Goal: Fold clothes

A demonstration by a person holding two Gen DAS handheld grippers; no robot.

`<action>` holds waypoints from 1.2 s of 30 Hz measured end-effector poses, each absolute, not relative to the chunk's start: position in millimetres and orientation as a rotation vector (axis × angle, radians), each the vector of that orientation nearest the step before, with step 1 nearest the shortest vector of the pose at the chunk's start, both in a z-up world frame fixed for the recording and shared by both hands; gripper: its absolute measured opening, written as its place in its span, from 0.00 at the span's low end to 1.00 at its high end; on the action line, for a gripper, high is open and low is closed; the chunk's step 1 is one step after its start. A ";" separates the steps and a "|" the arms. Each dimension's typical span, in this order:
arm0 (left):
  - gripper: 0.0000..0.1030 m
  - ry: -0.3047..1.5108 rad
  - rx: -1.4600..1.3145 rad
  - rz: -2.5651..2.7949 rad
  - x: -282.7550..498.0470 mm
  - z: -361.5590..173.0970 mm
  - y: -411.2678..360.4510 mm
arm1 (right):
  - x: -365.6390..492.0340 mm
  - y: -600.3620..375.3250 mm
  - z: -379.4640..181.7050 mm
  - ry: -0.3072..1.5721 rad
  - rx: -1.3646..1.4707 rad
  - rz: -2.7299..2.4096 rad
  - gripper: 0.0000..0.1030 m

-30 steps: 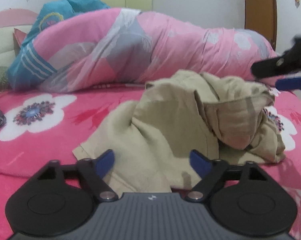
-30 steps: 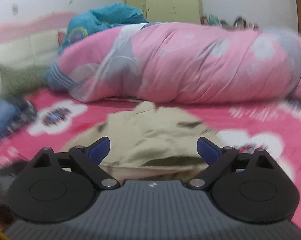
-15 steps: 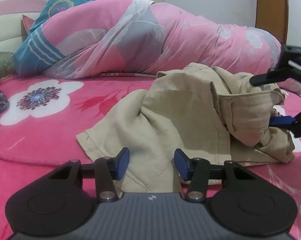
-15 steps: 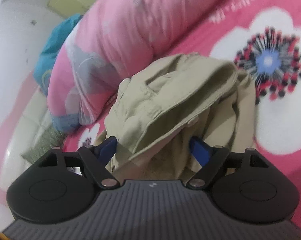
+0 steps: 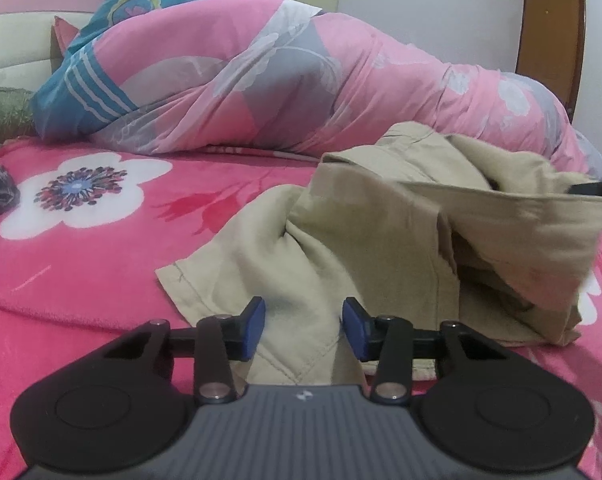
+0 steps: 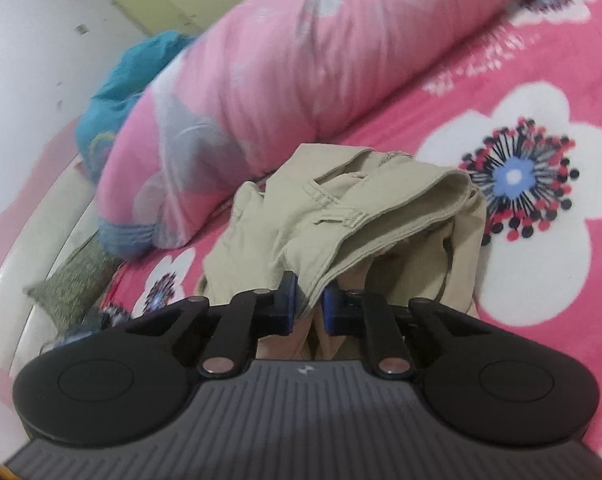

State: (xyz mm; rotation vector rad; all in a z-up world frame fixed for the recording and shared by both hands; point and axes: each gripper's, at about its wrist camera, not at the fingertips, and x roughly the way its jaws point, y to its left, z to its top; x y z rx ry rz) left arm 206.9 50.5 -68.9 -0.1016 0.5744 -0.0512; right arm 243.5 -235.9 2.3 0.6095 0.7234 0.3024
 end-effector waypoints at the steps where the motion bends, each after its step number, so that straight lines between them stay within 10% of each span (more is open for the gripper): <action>1: 0.40 0.569 -0.109 -0.056 206.0 -67.8 51.6 | 237.6 -234.9 8.4 0.722 0.593 0.310 0.10; 13: 0.34 0.481 -0.211 -0.195 185.2 -47.0 51.1 | 119.4 -253.3 119.7 0.560 0.444 0.260 0.07; 21: 0.35 0.507 -0.204 -0.125 187.6 -49.2 56.1 | 75.6 -259.8 41.8 0.826 0.545 0.176 0.07; 26: 0.57 0.497 -0.192 -0.106 186.4 -48.6 56.6 | 68.2 -233.0 -21.9 1.018 0.501 0.219 0.13; 36: 0.86 0.388 -0.212 -0.132 166.3 -28.4 59.4 | 13.2 -217.1 25.6 0.914 0.056 0.313 0.55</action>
